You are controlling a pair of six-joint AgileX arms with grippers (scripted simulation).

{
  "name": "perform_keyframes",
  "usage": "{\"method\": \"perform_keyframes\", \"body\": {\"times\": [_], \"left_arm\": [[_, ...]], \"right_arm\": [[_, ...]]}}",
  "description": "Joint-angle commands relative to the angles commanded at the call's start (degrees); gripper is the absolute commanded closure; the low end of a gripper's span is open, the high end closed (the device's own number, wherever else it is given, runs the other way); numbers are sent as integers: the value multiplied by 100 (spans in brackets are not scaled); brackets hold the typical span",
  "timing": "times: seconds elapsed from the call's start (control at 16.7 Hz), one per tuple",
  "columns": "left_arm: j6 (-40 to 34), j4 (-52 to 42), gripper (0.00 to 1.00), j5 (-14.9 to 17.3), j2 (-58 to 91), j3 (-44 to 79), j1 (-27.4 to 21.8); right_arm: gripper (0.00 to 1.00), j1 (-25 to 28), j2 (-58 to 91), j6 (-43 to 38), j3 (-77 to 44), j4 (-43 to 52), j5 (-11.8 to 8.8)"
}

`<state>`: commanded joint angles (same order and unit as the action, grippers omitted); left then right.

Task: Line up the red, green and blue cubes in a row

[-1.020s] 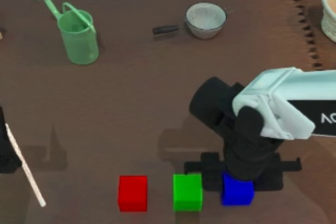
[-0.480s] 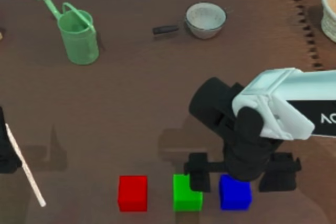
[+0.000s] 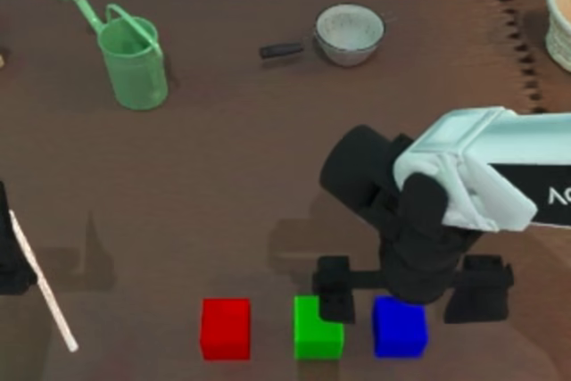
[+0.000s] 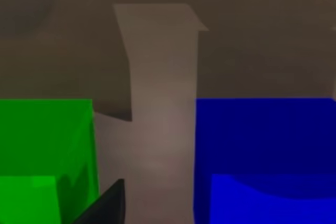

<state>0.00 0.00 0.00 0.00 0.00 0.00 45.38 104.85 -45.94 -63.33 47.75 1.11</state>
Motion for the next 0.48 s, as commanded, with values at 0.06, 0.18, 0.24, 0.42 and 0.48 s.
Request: {"method": "perform_keyframes", "body": {"times": [0.06,0.18,0.24,0.42,0.48], "left_arm": [[0,0,0,0,0,0,0],[0,0,0,0,0,0,0],[0,0,0,0,0,0,0],[0,0,0,0,0,0,0],[0,0,0,0,0,0,0]], "right_arm": [[0,11,-60,-3,-108,173,-3],[0,38,-213,5,-355,587,-6],[0,49,-290,5,-481,808,-6],[0,62,-501,11,-775,1284,5],[0,62,-529,10,-813,1333,7]]}}
